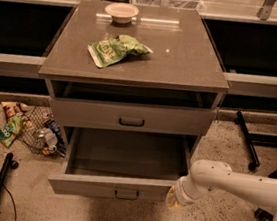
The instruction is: Close middle drawer
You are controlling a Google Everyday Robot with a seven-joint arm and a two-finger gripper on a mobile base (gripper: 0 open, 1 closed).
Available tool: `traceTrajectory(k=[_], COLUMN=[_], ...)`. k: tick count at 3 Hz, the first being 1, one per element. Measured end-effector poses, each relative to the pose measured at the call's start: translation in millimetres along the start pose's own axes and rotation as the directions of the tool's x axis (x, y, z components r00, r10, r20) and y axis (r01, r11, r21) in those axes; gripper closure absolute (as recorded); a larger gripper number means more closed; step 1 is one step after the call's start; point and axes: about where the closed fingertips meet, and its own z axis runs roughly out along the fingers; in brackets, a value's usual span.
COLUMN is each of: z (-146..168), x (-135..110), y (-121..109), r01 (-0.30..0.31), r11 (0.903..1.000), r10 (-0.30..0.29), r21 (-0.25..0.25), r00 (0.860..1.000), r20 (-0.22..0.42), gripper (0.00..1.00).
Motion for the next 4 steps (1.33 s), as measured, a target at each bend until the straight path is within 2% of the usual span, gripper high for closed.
traceTrajectory(k=[3,4], z=[0.1,0.1], x=[0.0,0.0], y=[0.1,0.1], r01=[0.000,0.000], r11=[1.0000,1.0000], r10=[0.000,0.000], r21=[0.000,0.000], r00=[1.000,1.000], r20=[0.000,0.000], gripper=[0.04,0.00])
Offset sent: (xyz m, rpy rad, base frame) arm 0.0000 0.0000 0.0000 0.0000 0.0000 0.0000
